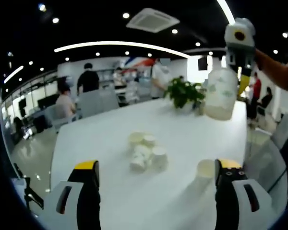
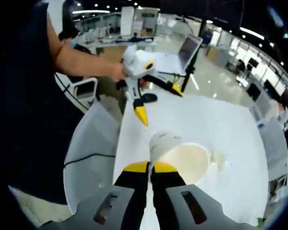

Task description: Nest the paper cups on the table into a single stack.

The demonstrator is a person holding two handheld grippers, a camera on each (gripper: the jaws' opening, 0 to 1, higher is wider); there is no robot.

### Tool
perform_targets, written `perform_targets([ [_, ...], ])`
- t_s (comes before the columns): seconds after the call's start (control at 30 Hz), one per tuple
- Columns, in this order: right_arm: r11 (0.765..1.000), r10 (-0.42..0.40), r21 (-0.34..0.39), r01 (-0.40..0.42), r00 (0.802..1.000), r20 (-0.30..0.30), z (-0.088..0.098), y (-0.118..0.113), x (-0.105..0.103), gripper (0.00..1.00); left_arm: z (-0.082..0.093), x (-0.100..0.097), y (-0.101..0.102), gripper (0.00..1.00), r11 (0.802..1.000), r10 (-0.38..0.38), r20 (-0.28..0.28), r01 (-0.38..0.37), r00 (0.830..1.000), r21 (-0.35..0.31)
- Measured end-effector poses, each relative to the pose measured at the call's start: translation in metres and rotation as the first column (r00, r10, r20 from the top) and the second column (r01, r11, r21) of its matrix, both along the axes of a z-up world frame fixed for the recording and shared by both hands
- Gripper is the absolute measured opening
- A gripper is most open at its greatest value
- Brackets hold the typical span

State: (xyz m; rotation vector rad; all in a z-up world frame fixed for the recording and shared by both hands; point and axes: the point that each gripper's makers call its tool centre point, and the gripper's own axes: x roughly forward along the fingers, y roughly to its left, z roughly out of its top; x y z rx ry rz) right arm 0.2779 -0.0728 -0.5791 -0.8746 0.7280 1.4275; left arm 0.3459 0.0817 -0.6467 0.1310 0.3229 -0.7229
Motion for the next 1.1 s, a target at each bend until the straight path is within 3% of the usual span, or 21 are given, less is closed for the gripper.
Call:
perform_targets([
  [0.17,0.991,0.008,-0.136,-0.002,0.999,0.047,-0.005,-0.006,0.006,0.0,-0.002,-0.006,0.004,0.98,1.0,-0.004,-0.002,0.004,1.0,0.011],
  [0.27,0.983,-0.002,-0.182,0.01,0.999,0.043,-0.009,-0.005,0.007,0.0,-0.003,-0.009,0.006,0.98,1.0,-0.004,-0.005,0.004,1.0,0.01],
  [0.47,0.943,0.007,-0.333,0.012,0.999,0.053,-0.015,-0.013,0.007,0.0,-0.008,-0.015,0.007,0.98,1.0,0.007,-0.009,-0.007,1.0,0.002],
  [0.5,0.922,0.018,-0.387,0.012,0.997,0.074,-0.016,-0.017,0.009,0.0,-0.008,-0.016,0.007,0.98,1.0,0.009,-0.007,-0.009,1.0,0.0],
  [0.6,0.897,-0.021,-0.438,0.058,0.996,0.088,-0.016,-0.019,0.01,0.0,-0.01,-0.019,0.007,0.98,1.0,0.011,-0.008,-0.011,1.0,-0.007],
  [0.87,0.871,-0.062,-0.484,0.085,0.996,0.063,-0.015,-0.018,0.003,0.0,-0.013,-0.025,0.008,0.98,1.0,0.012,-0.015,-0.012,1.0,0.001],
  [0.97,0.864,-0.039,-0.499,0.072,0.996,0.077,-0.019,-0.019,0.0,0.0,-0.012,-0.025,0.008,0.98,1.0,0.015,-0.011,-0.015,1.0,-0.004],
  [1.1,0.865,-0.039,-0.498,0.066,0.997,0.066,-0.02,-0.017,-0.004,0.0,-0.013,-0.026,0.008,0.98,1.0,0.012,-0.011,-0.012,1.0,-0.004],
])
